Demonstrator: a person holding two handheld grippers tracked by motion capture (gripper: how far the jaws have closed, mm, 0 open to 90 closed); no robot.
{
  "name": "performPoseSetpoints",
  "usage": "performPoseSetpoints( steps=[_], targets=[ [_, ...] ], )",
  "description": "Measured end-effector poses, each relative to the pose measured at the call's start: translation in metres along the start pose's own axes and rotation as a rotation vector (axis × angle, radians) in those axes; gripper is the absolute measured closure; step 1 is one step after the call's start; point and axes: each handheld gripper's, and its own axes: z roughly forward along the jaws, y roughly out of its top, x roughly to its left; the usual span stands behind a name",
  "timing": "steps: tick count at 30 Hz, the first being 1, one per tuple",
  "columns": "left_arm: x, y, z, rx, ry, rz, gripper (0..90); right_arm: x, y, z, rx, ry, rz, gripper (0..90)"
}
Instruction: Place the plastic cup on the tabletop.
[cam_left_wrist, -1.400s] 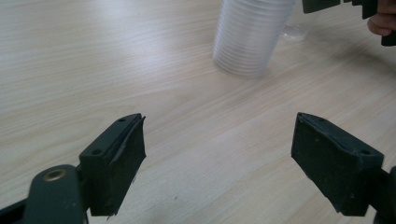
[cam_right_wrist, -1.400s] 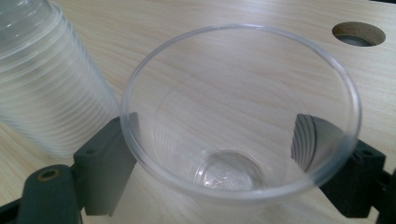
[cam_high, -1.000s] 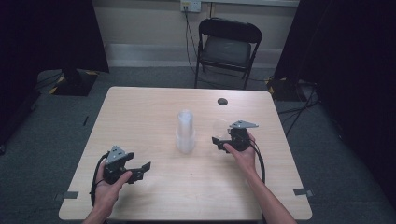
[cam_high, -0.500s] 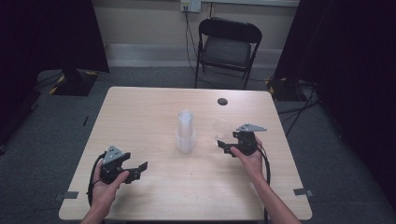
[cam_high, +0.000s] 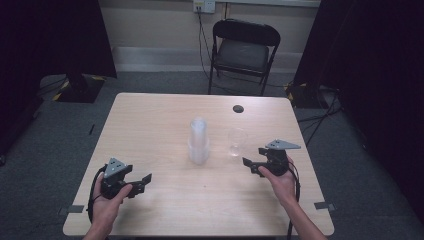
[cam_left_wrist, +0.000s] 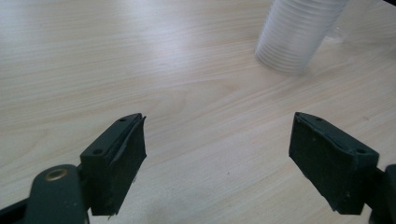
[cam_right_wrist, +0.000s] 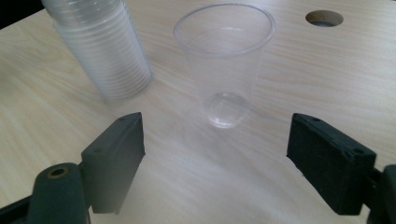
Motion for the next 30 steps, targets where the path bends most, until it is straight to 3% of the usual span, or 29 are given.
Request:
performPoseSetpoints(
  steps=[4, 8, 12, 14, 17, 19, 25, 30],
  targets=[
    [-0.003, 0.0, -0.002, 0.025, 0.007, -0.008, 20.0, 0.003, -0.008, -0.014, -0.009, 0.001, 0.01, 20.4],
    [-0.008, -0.001, -0.005, 0.036, 0.004, 0.023, 19.9, 0.005, -0.017, -0.026, -0.005, 0.003, 0.009, 20.5],
    [-0.009, -0.006, -0.007, 0.046, 0.002, 0.013, 19.9, 0.009, -0.028, -0.039, 0.003, 0.008, 0.025, 20.4],
    [-0.01, -0.007, -0.008, 0.047, -0.026, 0.011, 19.9, 0.01, -0.034, -0.043, 0.024, -0.007, 0.034, 20.4],
    [-0.013, -0.008, -0.011, 0.036, -0.005, 0.045, 19.9, 0.008, -0.045, -0.048, 0.056, -0.014, 0.057, 20.4],
    [-0.012, -0.009, -0.014, 0.027, -0.014, 0.04, 19.9, 0.007, -0.052, -0.054, 0.063, -0.02, 0.074, 20.4],
    [-0.011, -0.016, -0.014, 0.039, -0.009, 0.04, 19.9, 0.008, -0.065, -0.061, 0.069, -0.056, 0.081, 20.2],
    [-0.011, -0.015, -0.014, 0.037, 0.002, 0.069, 19.9, 0.013, -0.069, -0.058, 0.091, -0.068, 0.092, 19.6]
  ],
)
